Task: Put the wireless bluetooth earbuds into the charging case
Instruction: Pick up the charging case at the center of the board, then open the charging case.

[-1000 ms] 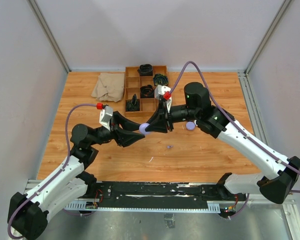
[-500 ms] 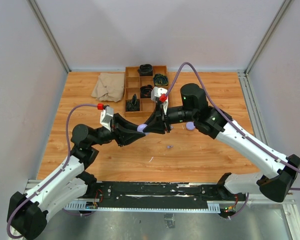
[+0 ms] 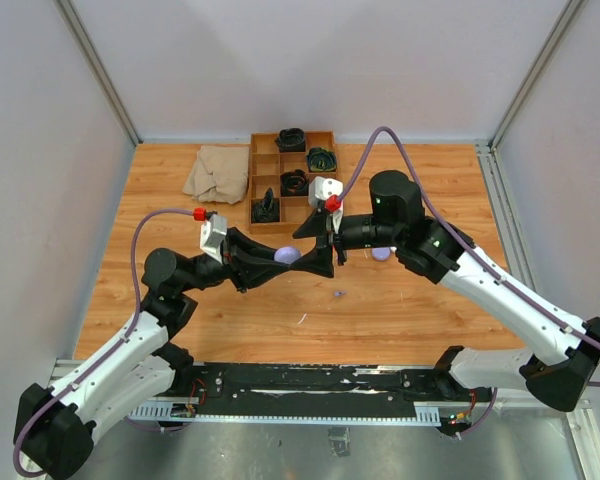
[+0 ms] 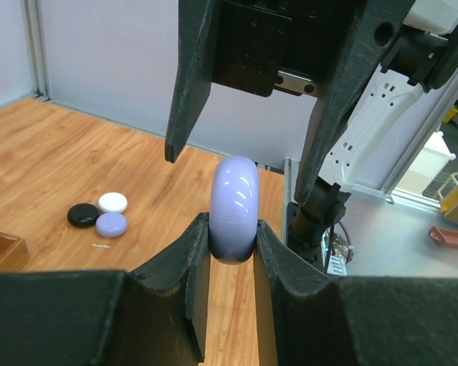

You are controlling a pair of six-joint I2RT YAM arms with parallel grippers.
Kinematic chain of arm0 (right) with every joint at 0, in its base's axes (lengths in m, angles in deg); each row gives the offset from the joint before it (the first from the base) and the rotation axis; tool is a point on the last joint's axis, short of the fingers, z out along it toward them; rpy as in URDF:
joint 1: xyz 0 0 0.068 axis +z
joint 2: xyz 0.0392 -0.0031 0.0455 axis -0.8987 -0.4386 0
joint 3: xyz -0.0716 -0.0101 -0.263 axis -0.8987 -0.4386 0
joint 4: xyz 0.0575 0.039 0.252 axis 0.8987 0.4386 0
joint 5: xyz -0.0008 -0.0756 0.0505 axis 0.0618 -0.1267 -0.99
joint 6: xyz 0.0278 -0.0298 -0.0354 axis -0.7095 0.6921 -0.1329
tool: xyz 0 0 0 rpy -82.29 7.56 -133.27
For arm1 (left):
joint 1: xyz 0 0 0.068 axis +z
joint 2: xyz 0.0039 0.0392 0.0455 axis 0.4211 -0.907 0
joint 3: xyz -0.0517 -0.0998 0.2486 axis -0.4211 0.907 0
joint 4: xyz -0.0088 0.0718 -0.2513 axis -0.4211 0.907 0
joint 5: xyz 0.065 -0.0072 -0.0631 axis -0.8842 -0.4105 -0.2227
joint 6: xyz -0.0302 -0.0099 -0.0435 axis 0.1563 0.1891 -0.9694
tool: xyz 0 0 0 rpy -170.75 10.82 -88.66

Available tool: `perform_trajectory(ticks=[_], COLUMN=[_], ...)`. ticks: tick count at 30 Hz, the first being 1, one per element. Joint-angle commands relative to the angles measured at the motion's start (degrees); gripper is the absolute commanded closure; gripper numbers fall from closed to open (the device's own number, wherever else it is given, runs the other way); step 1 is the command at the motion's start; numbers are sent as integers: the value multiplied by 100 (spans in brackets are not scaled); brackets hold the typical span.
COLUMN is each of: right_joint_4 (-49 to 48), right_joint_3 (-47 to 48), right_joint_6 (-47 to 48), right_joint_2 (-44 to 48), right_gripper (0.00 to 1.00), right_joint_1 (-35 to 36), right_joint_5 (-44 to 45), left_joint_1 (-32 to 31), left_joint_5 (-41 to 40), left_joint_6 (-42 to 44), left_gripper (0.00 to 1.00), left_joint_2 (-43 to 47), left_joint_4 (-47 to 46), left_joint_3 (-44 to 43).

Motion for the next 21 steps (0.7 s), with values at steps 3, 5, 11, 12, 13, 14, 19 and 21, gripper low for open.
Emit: perform_trajectory(ticks=[3,5,11,12,13,14,19,21], right_joint_4=[-53,-120,-259,-256,-259,-255,-246,-246], right_joint_3=[-115,-122,-131,-131,-123,-122,-133,-124], right_joint_6=[342,326,250,244,242,239,274,274], right_joint_2=[135,88,26,26,26,24,37,43], right_gripper=[31,29,27,26,26,26,25,25], right_joint_1=[80,80,79,79,79,79,79,72], right_joint_5=[395,405,537,564,588,616,823,912], left_joint_1=[-45,-57,-102,-110,-119,-132,-193,-218], left_joint_5=[-63,-40,36,46,55,53,72,91], left_joint_6=[232,246,283,293,315,325,400,441], left_gripper=[100,100,100,100,100,100,100,100], left_joint_2=[130,134,147,151,160,174,210,228], left_joint_4=[-109,-105,-105,-107,-105,-105,-105,-107], left_joint_3=[19,18,35,42,53,63,89,102])
